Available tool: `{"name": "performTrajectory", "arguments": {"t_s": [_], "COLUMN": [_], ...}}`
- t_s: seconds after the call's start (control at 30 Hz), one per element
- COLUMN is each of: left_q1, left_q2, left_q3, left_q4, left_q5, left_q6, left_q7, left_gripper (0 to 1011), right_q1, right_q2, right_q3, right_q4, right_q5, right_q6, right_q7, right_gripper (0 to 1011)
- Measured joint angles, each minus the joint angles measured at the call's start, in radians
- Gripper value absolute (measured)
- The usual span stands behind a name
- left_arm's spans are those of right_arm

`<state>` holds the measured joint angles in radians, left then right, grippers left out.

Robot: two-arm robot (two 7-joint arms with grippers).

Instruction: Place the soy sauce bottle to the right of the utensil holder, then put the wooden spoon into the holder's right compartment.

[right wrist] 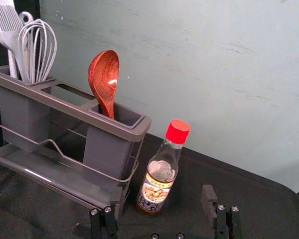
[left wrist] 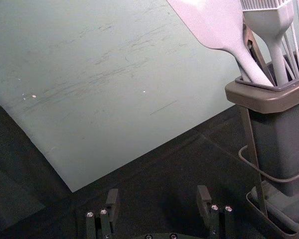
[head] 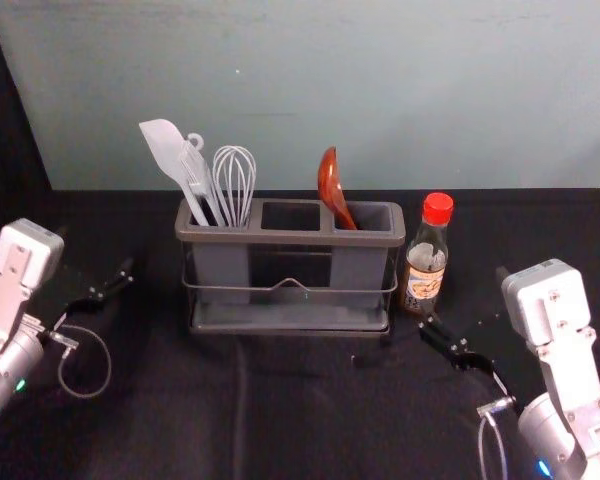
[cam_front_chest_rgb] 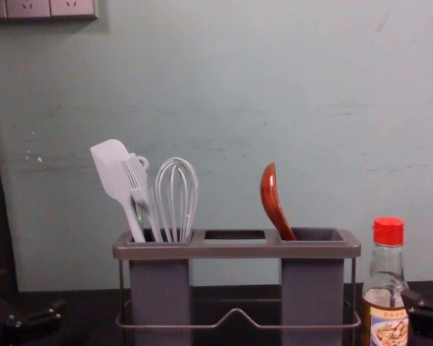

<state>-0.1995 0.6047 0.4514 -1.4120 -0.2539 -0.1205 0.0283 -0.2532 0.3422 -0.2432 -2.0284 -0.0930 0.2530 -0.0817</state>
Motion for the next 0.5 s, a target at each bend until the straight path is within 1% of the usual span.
{"name": "performTrajectory", "arguments": {"t_s": [0.5], "left_q1": [0.0], "left_q2": [0.0], "left_q3": [0.0], "left_q4": [0.0], "left_q5": [0.0], "left_q6": [0.0], "left_q7": [0.0], "left_gripper": [1011], "right_q1": [-0.001], "right_q2": [0.001], "right_q3": [0.0], "right_q4": [-0.001], "right_q5": [0.001], "right_q6": [-0.002], "right_q7": [0.0], "right_gripper": [1004]}}
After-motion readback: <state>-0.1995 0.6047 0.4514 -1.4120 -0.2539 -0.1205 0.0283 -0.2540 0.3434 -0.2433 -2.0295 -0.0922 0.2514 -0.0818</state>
